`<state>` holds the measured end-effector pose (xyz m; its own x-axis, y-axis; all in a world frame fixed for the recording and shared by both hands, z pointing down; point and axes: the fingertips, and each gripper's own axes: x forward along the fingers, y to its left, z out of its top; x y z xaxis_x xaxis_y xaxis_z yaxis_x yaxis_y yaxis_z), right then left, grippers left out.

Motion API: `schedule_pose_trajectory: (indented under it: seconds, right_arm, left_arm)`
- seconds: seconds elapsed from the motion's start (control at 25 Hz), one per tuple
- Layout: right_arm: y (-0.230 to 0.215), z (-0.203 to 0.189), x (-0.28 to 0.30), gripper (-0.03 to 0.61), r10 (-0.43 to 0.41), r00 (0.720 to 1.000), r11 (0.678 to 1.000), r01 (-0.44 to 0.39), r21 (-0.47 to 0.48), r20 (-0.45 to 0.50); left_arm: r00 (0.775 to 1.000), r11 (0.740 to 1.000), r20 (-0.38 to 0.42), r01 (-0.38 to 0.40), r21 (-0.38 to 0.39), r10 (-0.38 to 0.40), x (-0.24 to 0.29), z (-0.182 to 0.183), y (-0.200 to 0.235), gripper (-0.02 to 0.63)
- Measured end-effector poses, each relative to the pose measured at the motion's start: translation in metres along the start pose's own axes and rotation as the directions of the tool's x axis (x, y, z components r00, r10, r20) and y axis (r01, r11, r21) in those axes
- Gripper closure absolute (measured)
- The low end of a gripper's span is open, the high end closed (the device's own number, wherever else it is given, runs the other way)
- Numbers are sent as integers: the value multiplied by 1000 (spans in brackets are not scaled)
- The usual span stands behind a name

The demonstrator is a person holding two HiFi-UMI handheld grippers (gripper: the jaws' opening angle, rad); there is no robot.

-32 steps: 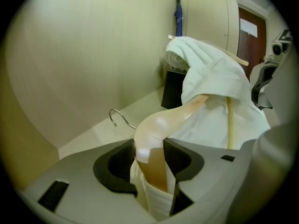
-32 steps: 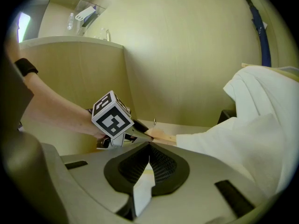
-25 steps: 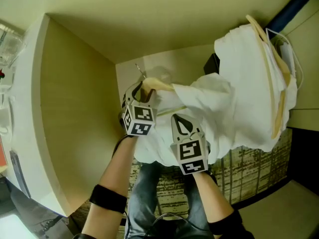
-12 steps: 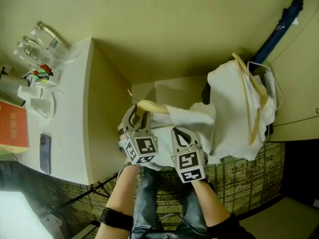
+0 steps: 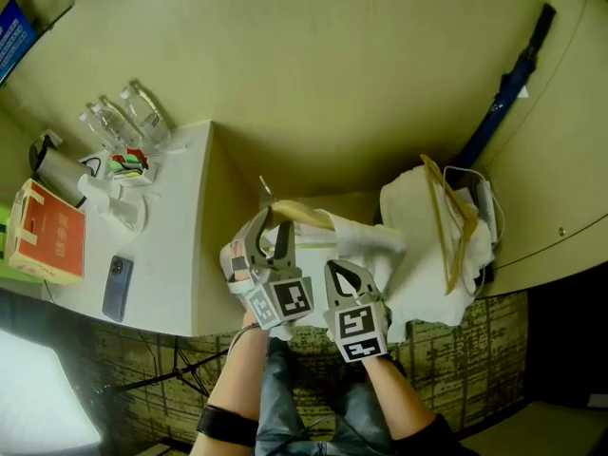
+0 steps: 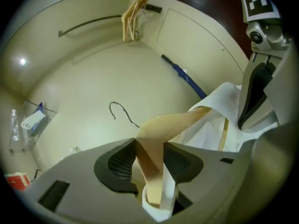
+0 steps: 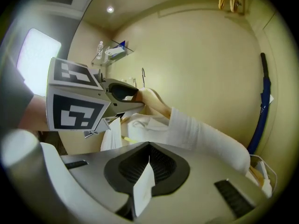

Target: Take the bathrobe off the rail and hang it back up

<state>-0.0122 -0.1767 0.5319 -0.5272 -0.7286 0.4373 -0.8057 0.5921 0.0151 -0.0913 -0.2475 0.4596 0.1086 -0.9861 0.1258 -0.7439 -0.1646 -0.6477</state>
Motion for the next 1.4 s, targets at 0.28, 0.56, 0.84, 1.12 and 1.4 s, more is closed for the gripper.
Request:
schedule_pose_trajectory:
  seconds: [0.28,0.56,0.84,1.12,1.4]
  right_arm:
    - [-19,87,-44,554,-41,989,998,47,-35,141]
    - [-15,207,-102,554,-47,947,987,93,-130,317]
    - [-17,316,-159,554,-72,878,964,182,-192,473]
    - [-22,393,-207,554,-107,809,945,264,-195,578]
    - [-24,459,-250,554,-143,740,914,353,-199,657]
  left_arm:
    - [980,992,171,-113,57,102,-17,111,73,423]
    - [936,975,304,-209,75,177,-43,215,152,423]
    - [872,964,438,-264,44,219,-67,311,227,423]
    - [808,961,543,-277,6,230,-86,386,280,425]
    - [744,966,631,-255,-34,218,-101,453,323,425]
